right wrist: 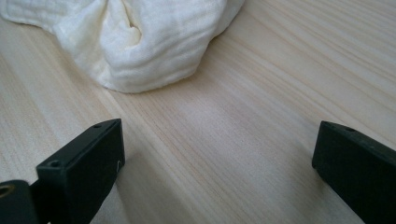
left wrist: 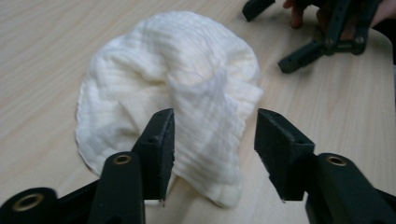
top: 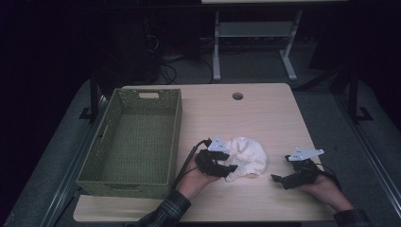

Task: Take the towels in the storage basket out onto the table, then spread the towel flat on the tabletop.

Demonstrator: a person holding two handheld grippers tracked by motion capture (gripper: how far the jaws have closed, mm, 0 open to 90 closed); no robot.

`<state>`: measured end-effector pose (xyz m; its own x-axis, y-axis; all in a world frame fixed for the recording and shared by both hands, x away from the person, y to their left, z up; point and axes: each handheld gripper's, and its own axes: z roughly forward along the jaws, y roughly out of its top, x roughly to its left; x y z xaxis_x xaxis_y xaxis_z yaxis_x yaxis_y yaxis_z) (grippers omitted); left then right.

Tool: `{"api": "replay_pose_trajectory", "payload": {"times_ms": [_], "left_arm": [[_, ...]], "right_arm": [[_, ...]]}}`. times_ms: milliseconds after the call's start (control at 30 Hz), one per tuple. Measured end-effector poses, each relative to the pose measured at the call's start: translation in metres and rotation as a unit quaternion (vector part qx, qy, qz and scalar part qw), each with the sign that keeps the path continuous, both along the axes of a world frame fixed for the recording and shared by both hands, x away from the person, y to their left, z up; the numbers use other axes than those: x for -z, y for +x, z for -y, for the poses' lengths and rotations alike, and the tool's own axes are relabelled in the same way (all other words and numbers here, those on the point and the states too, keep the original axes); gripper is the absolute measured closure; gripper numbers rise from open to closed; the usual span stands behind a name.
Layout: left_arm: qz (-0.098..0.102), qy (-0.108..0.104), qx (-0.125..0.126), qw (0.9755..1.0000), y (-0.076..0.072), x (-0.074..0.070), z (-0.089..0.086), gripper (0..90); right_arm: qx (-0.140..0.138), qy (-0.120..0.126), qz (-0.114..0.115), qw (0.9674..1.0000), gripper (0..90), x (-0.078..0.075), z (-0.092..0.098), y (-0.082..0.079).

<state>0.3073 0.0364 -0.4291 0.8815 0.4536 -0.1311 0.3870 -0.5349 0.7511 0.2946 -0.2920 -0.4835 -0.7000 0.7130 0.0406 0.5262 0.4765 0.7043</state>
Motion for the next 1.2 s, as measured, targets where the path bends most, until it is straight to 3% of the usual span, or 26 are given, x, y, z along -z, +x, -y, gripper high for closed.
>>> {"api": "replay_pose_trajectory", "payload": {"times_ms": [233,300,367,400,500,567,667,767,800,867,900,933,1033,1200], "left_arm": [[-0.023,0.015,0.01,0.9996,-0.012,0.017,0.004,51.4],[-0.02,0.047,0.015,0.9986,-0.012,0.025,0.009,51.2],[-0.021,0.05,0.012,0.9985,-0.011,0.027,0.01,51.3],[-0.021,0.066,0.009,0.9975,-0.01,0.031,0.009,53.8],[-0.017,0.075,0.009,0.997,-0.009,0.033,0.009,60.9],[-0.02,0.072,0.003,0.9972,-0.006,0.034,0.009,74.8],[-0.031,0.067,0.006,0.9973,-0.004,0.034,0.008,83.3],[-0.03,0.039,0.003,0.9988,-0.003,0.024,0.008,84.7],[-0.03,0.039,0.003,0.9988,-0.003,0.024,0.008,84.8],[-0.019,0.009,-0.002,0.9998,0.0,0.011,0.007,84.9],[-0.019,0.009,-0.002,0.9998,0.0,0.011,0.007,84.9],[-0.017,0.001,-0.002,0.9998,0.002,0.006,0.007,84.9],[-0.013,-0.029,-0.011,0.9994,0.008,-0.007,0.005,85.1],[-0.001,-0.053,-0.023,0.9983,0.022,-0.024,0.006,85.4]], "right_arm": [[0.0,0.0,0.0,1.0,1.8,0.0,0.0,0.0],[0.0,0.0,0.0,1.0,1.8,0.0,0.0,0.0],[0.0,0.0,0.0,1.0,1.8,0.0,0.0,0.0],[0.0,0.0,0.0,1.0,1.8,0.0,0.0,0.0],[-0.001,0.0,0.0,1.0,1.8,0.0,0.0,0.0],[-0.002,0.0,0.0,1.0,1.8,0.0,0.0,0.0],[-0.004,0.0,0.0,1.0,1.8,0.0,0.0,0.001],[-0.005,-0.008,-0.009,0.9999,1.8,-0.002,-0.001,0.002],[-0.005,-0.008,-0.009,0.9999,1.8,-0.002,-0.001,0.002],[-0.011,-0.021,-0.018,0.9996,3.0,-0.005,-0.003,0.003],[-0.011,-0.021,-0.018,0.9996,3.0,-0.005,-0.003,0.003],[-0.015,-0.019,-0.019,0.9995,8.6,-0.006,-0.003,0.002],[-0.018,-0.02,-0.02,0.9994,14.2,-0.009,-0.002,0.001],[-0.028,-0.011,-0.032,0.999,15.9,-0.012,-0.005,0.002]]}}
